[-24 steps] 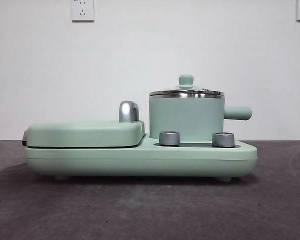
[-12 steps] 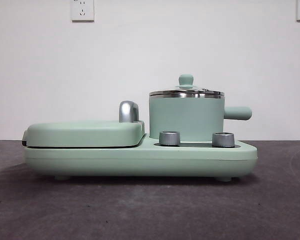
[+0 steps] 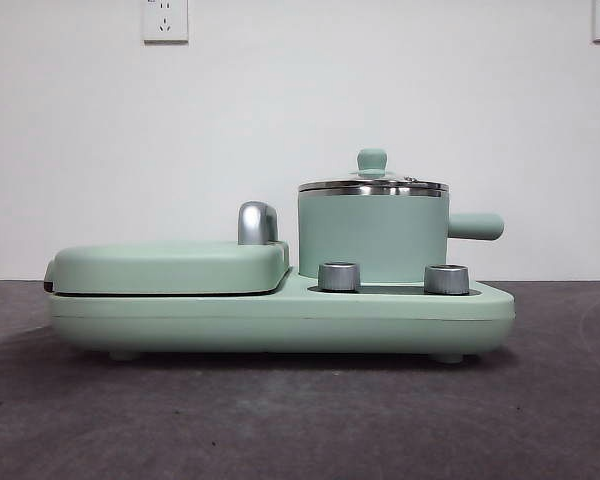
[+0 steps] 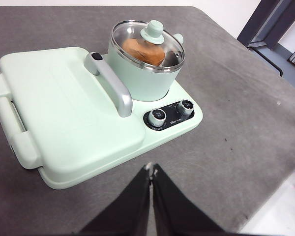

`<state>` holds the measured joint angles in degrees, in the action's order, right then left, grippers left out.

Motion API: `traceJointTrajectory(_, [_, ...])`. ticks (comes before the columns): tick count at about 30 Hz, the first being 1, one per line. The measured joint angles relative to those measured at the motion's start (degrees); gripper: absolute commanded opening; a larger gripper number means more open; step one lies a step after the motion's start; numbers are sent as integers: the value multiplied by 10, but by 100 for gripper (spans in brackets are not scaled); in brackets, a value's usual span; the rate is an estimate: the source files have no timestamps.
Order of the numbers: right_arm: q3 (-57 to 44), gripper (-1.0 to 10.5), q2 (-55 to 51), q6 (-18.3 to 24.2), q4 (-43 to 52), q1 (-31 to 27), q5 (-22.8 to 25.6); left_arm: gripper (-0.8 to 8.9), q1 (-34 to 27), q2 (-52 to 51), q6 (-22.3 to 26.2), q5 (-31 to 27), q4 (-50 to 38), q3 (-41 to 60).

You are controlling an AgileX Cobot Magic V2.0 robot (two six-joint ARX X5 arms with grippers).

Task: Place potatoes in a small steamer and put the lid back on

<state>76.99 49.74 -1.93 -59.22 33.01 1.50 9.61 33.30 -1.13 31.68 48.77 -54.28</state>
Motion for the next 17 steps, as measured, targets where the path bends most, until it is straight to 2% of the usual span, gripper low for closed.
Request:
traceJointTrajectory(4, [0, 21, 0, 0, 0, 0, 0, 7, -1, -7, 52, -17, -18, 10])
traceJointTrajectory(7, [0, 21, 0, 0, 0, 0, 0, 7, -13, -68, 71, -80, -114, 102])
traceJointTrajectory(13, [0, 21, 0, 0, 0, 0, 0, 7, -60, -242, 39, -249, -404, 385])
traceJointTrajectory(15, [0, 21, 0, 0, 0, 0, 0, 7, -75, -279, 26, -279, -445, 457])
traceJointTrajectory(17, [0, 21, 0, 0, 0, 0, 0, 7, -83, -301, 19, -286, -440, 501])
